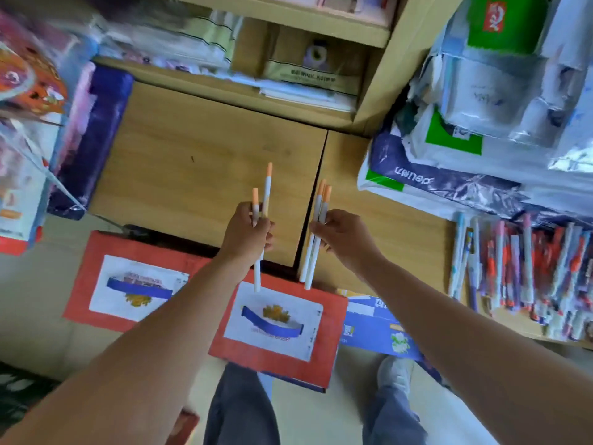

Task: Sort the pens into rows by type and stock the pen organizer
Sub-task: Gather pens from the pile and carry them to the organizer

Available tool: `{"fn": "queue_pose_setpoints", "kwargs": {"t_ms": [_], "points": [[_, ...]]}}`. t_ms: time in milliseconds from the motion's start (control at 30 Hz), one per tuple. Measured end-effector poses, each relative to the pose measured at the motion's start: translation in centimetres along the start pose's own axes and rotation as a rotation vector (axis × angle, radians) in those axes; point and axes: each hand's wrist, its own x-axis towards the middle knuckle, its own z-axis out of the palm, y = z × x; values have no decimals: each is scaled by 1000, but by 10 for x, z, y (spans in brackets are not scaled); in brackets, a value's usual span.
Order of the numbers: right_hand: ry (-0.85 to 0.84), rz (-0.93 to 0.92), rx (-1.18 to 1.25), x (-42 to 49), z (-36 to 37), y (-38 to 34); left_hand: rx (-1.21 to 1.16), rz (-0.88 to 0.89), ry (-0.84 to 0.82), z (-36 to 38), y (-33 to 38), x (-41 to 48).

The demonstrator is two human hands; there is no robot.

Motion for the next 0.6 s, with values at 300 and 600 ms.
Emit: {"fn": "queue_pose_setpoints", "kwargs": {"t_ms": [300,600], "points": [[58,71,-13,67,149,-60,492,39,129,-161,-27,104],[117,78,-159,118,213,-84,495,242,237,-190,-35,155]]}}
